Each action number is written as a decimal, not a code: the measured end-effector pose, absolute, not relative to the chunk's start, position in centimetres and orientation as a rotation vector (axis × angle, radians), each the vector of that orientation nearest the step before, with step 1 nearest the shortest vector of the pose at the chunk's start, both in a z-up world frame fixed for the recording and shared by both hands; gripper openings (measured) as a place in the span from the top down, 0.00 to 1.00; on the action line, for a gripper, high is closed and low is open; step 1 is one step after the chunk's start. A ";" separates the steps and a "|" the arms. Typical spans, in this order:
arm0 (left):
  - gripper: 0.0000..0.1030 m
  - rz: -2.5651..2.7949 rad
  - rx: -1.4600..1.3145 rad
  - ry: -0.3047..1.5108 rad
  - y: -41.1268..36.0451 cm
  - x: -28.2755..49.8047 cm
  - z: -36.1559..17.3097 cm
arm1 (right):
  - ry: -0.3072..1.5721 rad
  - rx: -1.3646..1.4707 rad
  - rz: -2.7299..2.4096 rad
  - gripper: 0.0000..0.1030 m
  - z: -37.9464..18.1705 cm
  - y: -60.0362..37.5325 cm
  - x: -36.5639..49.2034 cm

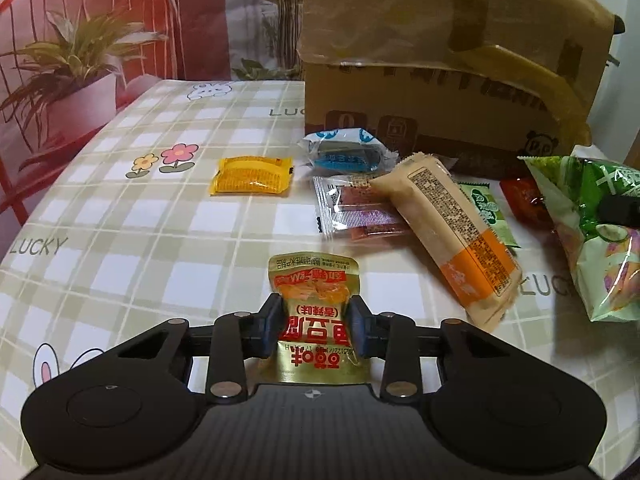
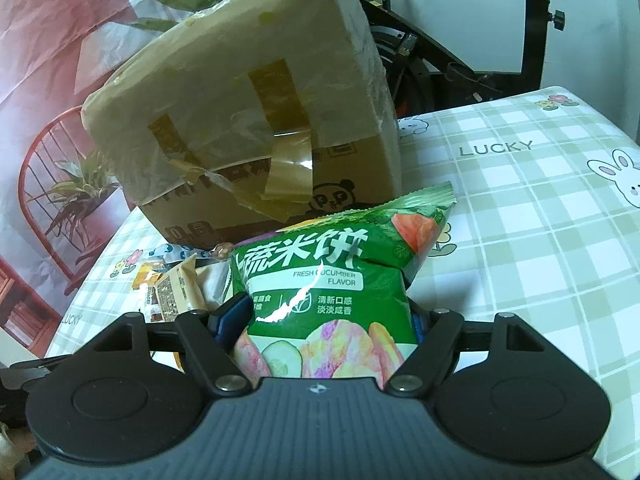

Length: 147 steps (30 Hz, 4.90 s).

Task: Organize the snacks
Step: 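Lift both packets over the lined box and open both tools to drop them, then grasp the small red-brown sachet with the left tool while the right grasps the red packet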

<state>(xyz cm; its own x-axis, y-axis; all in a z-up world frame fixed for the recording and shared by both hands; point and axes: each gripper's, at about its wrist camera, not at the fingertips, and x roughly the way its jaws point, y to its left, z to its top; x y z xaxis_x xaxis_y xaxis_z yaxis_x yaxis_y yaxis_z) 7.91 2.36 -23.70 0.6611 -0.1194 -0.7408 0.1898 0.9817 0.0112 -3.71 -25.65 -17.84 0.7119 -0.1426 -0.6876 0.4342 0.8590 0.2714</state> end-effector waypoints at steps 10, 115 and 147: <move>0.64 -0.166 0.066 0.699 2.9 6.3 -19.7 | 0.653 0.392 -0.322 0.26 -16.0 -25.1 -5.8; 0.40 -0.243 -0.100 0.736 1.2 10.3 -17.9 | 0.823 0.070 -0.134 0.50 -22.0 -25.4 -3.6; 0.77 -0.365 -0.095 0.820 2.4 15.6 -22.7 | 0.724 0.168 -0.196 0.50 -18.6 -25.6 -3.9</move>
